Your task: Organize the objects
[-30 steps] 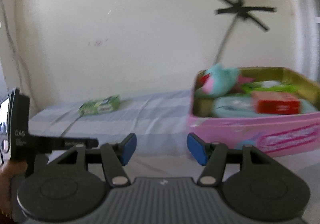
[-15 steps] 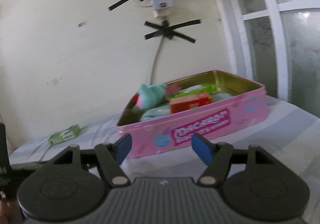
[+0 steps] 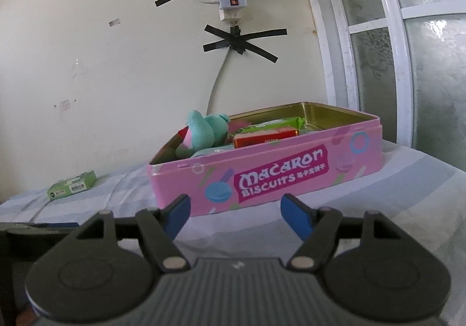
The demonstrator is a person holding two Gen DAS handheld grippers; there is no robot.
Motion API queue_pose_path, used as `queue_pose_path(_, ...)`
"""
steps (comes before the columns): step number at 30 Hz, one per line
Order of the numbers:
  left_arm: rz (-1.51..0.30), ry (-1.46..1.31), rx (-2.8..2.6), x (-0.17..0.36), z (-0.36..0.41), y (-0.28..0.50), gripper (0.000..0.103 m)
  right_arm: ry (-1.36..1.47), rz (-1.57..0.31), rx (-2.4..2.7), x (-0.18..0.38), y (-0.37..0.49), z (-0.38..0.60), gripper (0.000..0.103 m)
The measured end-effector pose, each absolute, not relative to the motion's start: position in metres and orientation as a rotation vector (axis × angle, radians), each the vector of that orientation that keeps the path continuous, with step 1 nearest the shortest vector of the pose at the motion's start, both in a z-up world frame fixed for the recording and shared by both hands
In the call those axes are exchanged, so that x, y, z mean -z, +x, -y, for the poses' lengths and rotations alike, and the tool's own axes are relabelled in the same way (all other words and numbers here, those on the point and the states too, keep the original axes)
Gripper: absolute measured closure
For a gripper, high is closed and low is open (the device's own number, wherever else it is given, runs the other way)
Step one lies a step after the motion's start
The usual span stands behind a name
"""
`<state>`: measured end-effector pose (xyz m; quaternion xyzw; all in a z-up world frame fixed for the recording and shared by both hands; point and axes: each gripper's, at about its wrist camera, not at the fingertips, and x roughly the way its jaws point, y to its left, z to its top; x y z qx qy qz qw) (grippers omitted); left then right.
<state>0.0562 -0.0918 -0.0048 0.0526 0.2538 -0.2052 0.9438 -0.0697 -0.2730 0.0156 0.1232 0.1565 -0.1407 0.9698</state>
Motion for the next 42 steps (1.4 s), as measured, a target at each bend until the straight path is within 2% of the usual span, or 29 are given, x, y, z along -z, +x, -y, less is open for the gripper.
queue_pose_path(16,-0.447,0.146,0.43,0.003,0.096,0.044,0.022,0.282,-0.343,0.247,-0.012,-0.065,0.277,0.03)
queue_pose_path(42,-0.443,0.133,0.405,0.003,0.097,0.041,0.022,0.273,-0.348,0.236,-0.013,-0.069,0.271,0.029)
